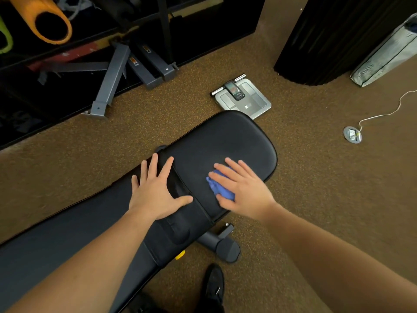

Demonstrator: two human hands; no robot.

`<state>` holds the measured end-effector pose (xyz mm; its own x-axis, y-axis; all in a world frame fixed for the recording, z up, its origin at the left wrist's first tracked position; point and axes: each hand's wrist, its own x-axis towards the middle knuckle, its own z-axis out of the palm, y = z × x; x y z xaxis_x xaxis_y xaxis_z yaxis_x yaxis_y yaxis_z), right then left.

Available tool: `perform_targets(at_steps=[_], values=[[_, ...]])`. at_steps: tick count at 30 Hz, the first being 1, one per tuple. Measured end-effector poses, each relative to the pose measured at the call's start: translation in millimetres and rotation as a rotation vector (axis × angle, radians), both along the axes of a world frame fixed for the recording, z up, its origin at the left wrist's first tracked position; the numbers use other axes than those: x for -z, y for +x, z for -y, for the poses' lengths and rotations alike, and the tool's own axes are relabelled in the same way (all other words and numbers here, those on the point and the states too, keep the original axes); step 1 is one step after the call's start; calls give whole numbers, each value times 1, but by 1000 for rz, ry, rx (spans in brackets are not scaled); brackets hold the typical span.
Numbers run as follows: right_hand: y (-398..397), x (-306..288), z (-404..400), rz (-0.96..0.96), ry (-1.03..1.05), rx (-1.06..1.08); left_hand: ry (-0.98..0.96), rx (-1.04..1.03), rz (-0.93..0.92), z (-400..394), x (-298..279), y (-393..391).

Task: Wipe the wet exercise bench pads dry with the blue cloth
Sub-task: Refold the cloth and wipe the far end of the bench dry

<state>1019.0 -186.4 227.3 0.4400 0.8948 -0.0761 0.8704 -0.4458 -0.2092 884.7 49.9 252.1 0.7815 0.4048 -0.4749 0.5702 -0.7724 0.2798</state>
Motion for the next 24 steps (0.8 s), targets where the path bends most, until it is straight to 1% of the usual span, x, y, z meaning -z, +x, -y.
perform_targets(at_steps=[2,4,6,8,10,12,16,18,21,24], values=[[27,-3,8,2,-13,74,32,51,-30,4,1,-8],[56,-7,11,14,-33,177,52,57,-46,7,2,-10],[80,-12,7,-22,-28,344,48,38,-58,9,3,-9],[91,-17,-4,-105,-29,523,46,19,-71,9,3,-8],[87,-16,-20,-93,-61,604,45,10,-83,9,4,-7],[69,-16,-37,-47,-78,548,38,12,-94,9,4,-7],[8,-13,-67,-58,-106,208,20,6,-114,8,1,-5],[-21,-8,-71,-38,-104,93,13,3,-126,9,0,-4],[-34,-1,-53,-46,-72,-27,15,-3,-133,10,-2,-3],[-15,0,-18,-13,-67,-170,17,-2,-137,10,-2,-4]])
